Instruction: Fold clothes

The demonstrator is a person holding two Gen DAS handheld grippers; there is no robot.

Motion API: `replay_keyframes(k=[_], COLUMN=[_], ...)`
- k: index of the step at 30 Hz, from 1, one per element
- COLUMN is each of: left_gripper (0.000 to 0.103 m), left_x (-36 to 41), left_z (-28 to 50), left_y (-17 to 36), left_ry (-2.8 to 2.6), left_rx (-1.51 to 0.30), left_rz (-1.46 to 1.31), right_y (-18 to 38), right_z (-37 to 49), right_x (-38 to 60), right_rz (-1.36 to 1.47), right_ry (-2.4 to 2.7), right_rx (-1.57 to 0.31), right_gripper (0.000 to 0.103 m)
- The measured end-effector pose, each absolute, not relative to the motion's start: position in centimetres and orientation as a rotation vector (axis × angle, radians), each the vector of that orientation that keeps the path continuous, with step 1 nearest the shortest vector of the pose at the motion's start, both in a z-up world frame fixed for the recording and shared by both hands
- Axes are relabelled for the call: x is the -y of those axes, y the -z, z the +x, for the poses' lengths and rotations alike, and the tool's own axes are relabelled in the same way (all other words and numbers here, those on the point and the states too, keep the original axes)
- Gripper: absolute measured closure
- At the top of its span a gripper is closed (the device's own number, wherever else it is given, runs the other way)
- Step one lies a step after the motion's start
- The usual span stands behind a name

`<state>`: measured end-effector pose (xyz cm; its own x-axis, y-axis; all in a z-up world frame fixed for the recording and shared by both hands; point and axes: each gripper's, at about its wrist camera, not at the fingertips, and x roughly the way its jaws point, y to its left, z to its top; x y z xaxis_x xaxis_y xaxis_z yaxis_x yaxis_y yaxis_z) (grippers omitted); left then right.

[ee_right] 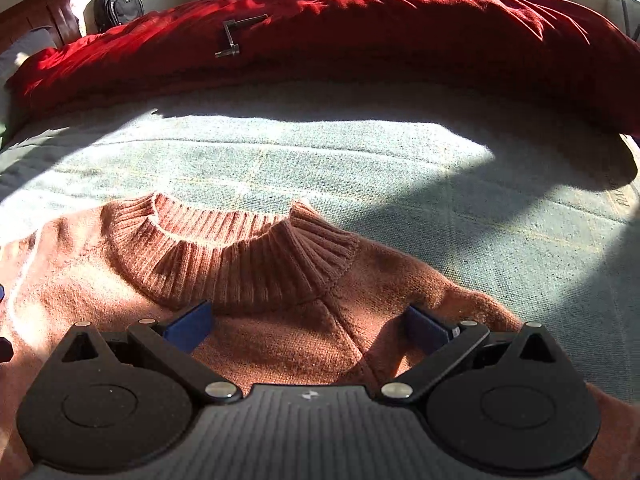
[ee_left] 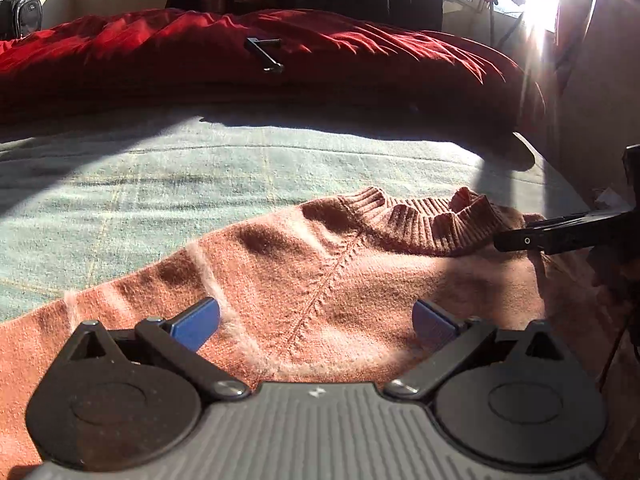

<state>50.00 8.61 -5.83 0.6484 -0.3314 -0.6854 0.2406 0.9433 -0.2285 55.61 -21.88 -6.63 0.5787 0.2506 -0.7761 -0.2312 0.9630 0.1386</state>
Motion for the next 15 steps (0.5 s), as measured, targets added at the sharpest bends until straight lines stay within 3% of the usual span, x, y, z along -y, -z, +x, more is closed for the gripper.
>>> replay_keyframes(k=[15], left_gripper=[0.001], left_x=[-5.3], left_z=[56.9], left_y=[10.4], left_ry=[0.336], left_rx=[-0.835], left_rz=[-0.060], right_y=[7.2], right_z=[41.8], right_x=[23.7], right_rz=[-0.025], right_ry=[-0.159], right_rx=[-0.893], right_gripper=[0.000])
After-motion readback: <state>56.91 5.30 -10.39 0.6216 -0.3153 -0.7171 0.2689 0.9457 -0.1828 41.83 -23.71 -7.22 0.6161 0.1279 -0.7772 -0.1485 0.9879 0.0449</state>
